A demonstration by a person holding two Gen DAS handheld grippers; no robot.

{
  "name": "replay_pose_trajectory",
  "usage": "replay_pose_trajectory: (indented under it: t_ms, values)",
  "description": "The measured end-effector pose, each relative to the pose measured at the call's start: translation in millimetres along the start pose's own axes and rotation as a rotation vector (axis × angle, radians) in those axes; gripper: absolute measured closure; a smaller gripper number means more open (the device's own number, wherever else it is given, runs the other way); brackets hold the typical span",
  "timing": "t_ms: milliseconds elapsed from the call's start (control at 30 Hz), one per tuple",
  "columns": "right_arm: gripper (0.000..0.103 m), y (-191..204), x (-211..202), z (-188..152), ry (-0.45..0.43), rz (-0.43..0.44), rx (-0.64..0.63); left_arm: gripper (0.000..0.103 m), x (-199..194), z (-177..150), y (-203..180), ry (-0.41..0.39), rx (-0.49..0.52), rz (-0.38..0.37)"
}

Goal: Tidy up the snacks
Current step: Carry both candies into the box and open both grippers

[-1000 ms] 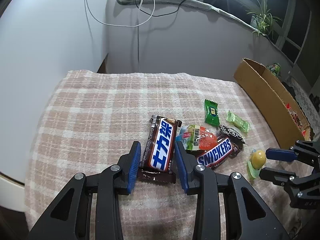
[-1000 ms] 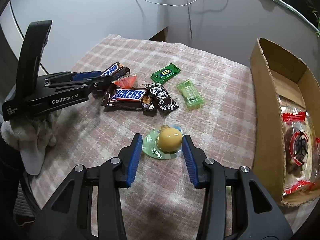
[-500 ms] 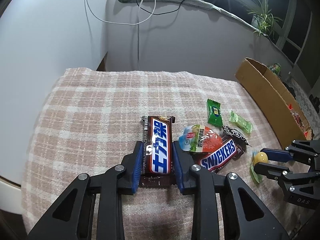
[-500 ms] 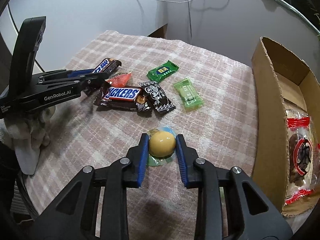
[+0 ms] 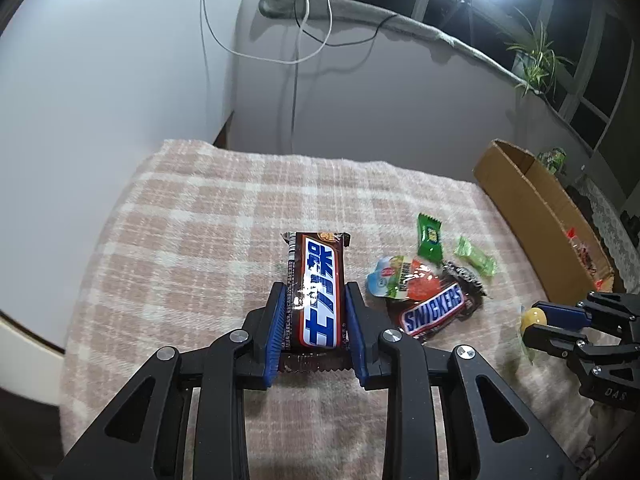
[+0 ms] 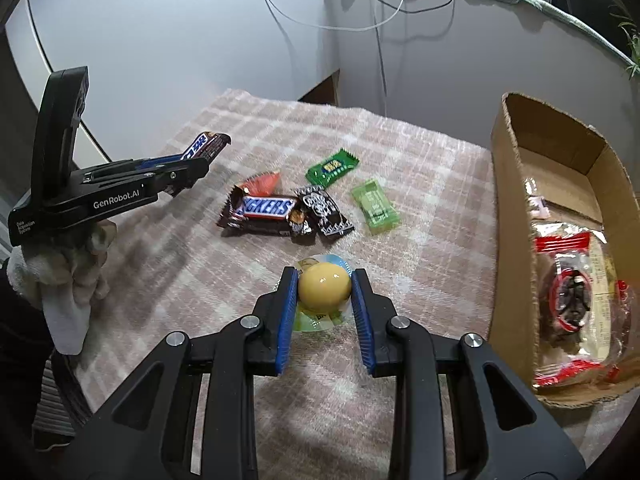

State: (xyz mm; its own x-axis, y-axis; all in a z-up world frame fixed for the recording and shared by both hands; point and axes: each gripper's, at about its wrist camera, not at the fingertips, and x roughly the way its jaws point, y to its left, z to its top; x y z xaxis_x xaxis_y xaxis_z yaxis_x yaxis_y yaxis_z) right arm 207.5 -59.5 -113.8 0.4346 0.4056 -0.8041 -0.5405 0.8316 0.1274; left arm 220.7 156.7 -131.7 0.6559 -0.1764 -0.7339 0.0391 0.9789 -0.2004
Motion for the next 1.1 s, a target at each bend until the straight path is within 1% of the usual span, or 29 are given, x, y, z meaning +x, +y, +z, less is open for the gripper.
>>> replay_pose_trajectory:
  t_ms: [167,433,633,800,1100]
  values:
    - [0.075,-4,-20,3,-0.037,0.009,0.003,0.076,-15,6,-9,-0.027,0.013,-0.004]
    - [0.075,-22,-49,5,-0.088,0.005,0.019,0.076,-28,15,-36,-0.060,0.037,-0.039]
    - [0.075,-47,-71,3,-0.118,-0.019,0.040,0.076,-29,24,-66,-0.067,0.069,-0.065]
    - [0.075,-75,-89,1,-0.137,-0.048,0.064,0.076,-24,32,-96,-0.064,0.098,-0.091]
    - [0.075,-123,-102,1,-0.153,-0.080,0.109,0.076,-8,45,-143,-0.055,0.135,-0.135]
